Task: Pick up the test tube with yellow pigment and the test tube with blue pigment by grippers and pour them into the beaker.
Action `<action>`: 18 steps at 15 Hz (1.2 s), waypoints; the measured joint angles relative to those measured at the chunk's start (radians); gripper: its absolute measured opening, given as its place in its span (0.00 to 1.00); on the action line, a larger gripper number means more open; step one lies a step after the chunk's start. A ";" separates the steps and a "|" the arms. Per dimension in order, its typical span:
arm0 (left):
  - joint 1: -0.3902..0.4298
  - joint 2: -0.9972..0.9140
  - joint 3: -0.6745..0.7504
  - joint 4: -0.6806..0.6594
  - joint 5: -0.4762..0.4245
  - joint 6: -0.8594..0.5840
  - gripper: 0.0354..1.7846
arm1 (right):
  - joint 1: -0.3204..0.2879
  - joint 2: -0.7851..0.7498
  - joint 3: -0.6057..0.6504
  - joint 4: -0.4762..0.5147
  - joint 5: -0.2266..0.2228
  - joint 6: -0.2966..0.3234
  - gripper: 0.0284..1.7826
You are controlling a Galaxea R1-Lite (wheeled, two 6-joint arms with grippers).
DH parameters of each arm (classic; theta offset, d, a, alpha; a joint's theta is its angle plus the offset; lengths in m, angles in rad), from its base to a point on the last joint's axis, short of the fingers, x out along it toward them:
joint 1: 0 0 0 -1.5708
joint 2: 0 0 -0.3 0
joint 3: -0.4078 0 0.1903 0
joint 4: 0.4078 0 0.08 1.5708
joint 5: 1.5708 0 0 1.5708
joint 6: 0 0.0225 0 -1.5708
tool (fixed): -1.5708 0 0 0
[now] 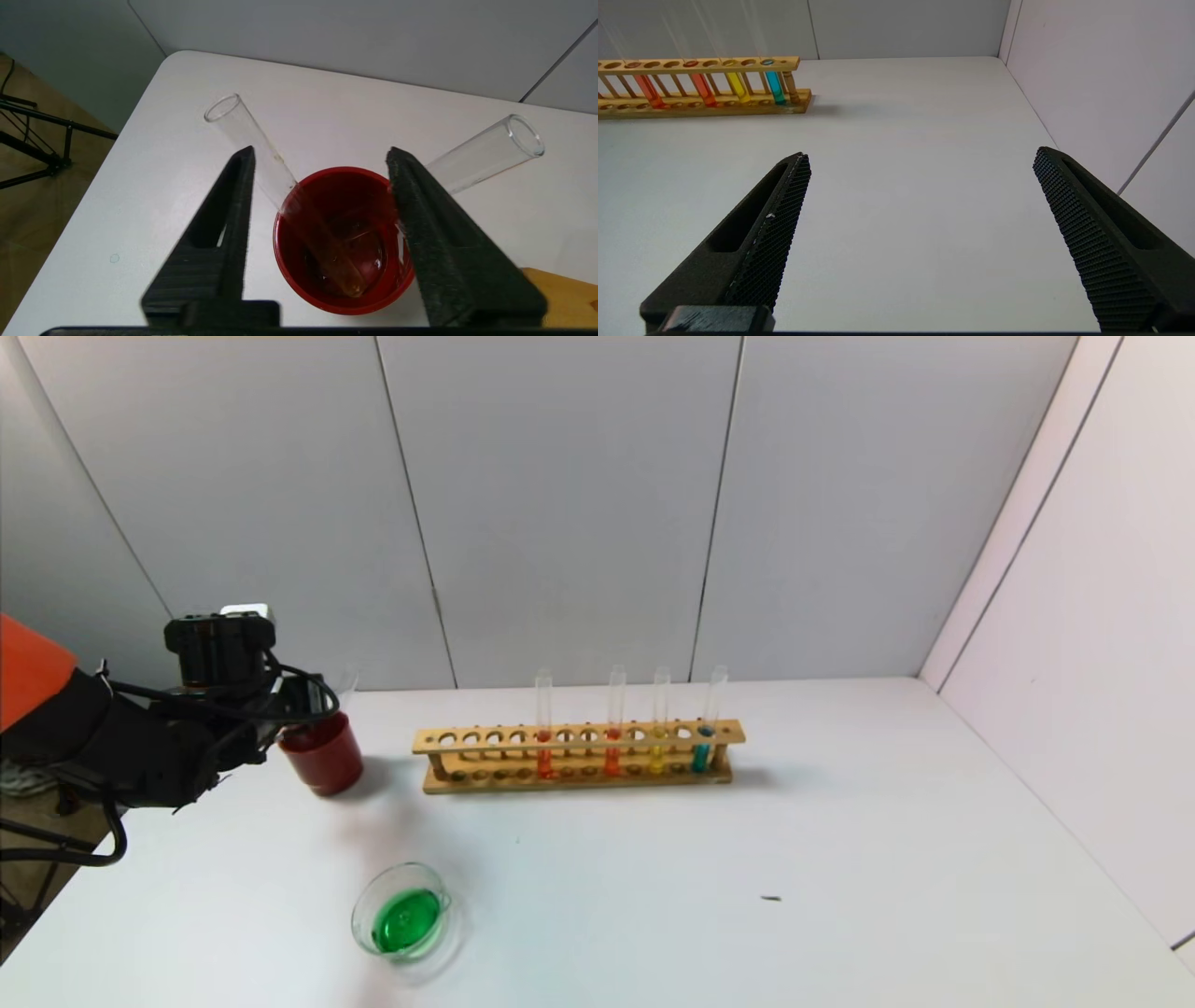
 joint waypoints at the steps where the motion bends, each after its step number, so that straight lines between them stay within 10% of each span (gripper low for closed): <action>1: 0.000 -0.008 -0.004 0.003 0.001 0.003 0.69 | 0.000 0.000 0.000 0.000 0.000 0.000 0.98; 6: -0.004 -0.082 -0.018 0.027 0.001 0.049 0.96 | 0.000 0.000 0.000 0.000 0.000 0.000 0.98; 18: -0.001 -0.457 0.108 0.158 0.010 0.072 0.98 | 0.000 0.000 0.000 0.000 0.000 0.000 0.98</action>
